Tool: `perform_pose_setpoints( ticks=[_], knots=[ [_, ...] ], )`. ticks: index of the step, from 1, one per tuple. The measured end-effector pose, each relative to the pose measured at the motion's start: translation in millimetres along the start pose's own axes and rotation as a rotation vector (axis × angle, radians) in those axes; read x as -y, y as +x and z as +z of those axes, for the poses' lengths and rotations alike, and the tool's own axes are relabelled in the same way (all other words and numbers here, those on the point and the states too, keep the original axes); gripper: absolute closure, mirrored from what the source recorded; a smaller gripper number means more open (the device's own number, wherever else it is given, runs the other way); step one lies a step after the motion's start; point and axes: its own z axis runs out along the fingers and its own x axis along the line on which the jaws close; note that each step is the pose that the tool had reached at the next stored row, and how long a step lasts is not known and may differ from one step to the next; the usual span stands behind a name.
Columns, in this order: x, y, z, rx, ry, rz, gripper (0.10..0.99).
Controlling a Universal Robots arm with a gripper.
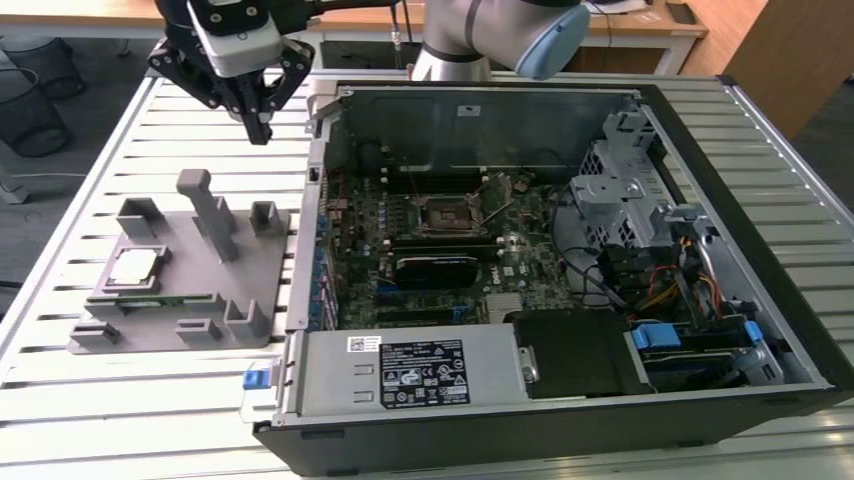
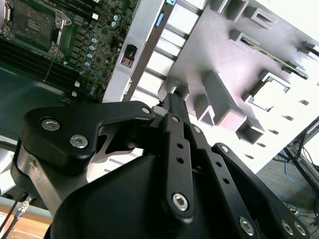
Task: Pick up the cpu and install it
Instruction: 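Reach for the cpu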
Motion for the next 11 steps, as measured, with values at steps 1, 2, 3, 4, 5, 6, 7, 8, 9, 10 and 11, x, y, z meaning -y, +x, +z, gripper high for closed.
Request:
perform_pose_setpoints(
  ticks=[1, 2, 3, 4, 5, 6, 7, 8, 9, 10, 11],
  knots=[
    [0.0, 0.3, 0.0, -0.0001, 0.000, 0.000, 0.980],
    [0.1, 0.6, 0.1, -0.0001, 0.000, 0.000, 0.980],
    [0.1, 0.9, 0.2, -0.0001, 0.000, 0.000, 0.980],
    [0.1, 1.2, 0.2, -0.0001, 0.000, 0.000, 0.980],
    [0.1, 1.5, 0.3, -0.0002, 0.000, 0.000, 0.980],
    [0.2, 1.8, 0.3, -0.0002, 0.000, 0.000, 0.980],
    [0.2, 2.1, 0.4, -0.0003, 0.000, 0.000, 0.980],
    [0.2, 2.4, 0.5, -0.0003, 0.000, 0.000, 0.980],
    [0.2, 2.8, 0.5, -0.0003, 0.000, 0.000, 0.980],
    [0.3, 3.1, 0.6, -0.0003, 0.000, 0.000, 0.980],
    [0.3, 3.4, 0.7, -0.0004, 0.000, 0.000, 0.980]
  ],
)
